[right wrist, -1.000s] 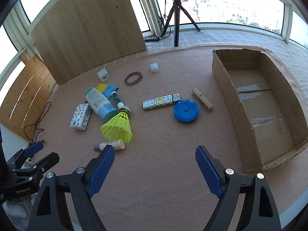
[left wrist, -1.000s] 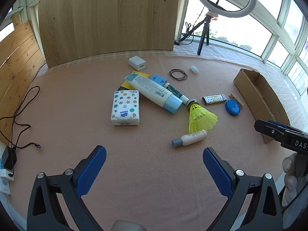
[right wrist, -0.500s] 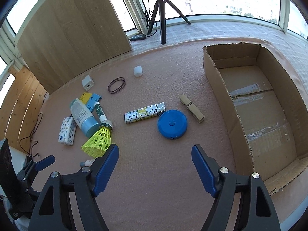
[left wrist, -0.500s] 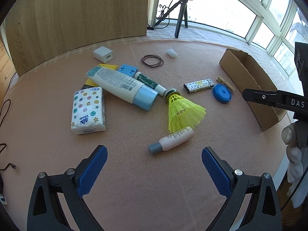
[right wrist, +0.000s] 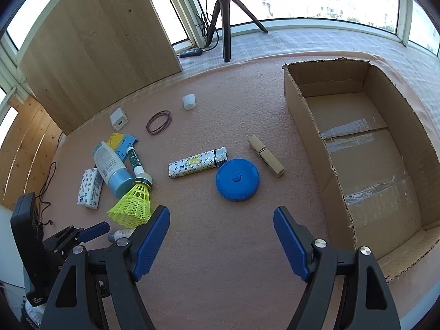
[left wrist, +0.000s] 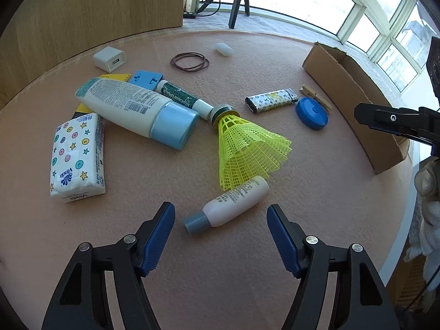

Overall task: Organize objects
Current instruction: 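Move the left tool to the white lotion bottle while the right tool approaches the blue tape measure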

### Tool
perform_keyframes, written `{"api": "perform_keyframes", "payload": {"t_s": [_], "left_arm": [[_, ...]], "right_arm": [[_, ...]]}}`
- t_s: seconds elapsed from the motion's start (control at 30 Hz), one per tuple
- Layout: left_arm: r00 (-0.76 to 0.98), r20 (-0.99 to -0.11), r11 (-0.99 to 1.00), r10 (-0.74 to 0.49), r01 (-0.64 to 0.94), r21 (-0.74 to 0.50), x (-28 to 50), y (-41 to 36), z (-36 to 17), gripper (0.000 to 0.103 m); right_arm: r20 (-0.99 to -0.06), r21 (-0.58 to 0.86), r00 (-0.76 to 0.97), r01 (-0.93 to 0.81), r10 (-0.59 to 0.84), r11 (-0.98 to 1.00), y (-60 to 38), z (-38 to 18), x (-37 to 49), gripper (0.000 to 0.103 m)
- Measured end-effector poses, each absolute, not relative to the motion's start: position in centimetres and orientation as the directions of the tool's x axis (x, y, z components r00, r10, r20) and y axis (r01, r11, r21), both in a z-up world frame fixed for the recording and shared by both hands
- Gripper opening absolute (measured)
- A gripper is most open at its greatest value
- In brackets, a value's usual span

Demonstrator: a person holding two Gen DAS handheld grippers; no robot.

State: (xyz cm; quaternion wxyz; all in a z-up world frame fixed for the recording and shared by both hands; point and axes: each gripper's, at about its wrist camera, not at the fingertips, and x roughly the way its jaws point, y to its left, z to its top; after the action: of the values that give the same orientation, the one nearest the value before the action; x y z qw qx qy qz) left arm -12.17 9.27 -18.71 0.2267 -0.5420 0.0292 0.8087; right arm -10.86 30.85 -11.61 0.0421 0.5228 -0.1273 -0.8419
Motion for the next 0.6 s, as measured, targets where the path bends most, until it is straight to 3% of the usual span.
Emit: {"api": "perform_keyframes", "payload": {"t_s": [0.07,0.2,0.4,0.6], "left_arm": [[-0.302,-0.889,-0.888,0.344,-0.413,-0.204,-11.9,9.7,-18.7,0.070],[-0.279,-0.887,-0.875,0.367,-0.427,-0.228,-11.6,10.5,-18.7,0.056],[-0.262,-0.886,-0.859,0.382,-0.456,-0.235,-11.0,11.6,-18.6,0.050],[-0.249,-0.891,-0.851,0.379,-0.471,-0.231,-10.8,12.5,-18.9,0.050]], "right_arm": [[-0.871,0.258,-0.446,-0.061,-0.205,-0.964,30.8,-11.8,-11.1,0.075],[-0.874,0.255,-0.441,-0.058,-0.204,-0.965,30.8,-12.1,-11.6,0.075],[-0.882,0.237,-0.428,-0.042,-0.197,-0.971,30.5,-12.6,-12.9,0.074],[-0.907,0.233,-0.371,-0.048,-0.199,-0.971,30.3,-14.0,-15.0,0.067]]}}
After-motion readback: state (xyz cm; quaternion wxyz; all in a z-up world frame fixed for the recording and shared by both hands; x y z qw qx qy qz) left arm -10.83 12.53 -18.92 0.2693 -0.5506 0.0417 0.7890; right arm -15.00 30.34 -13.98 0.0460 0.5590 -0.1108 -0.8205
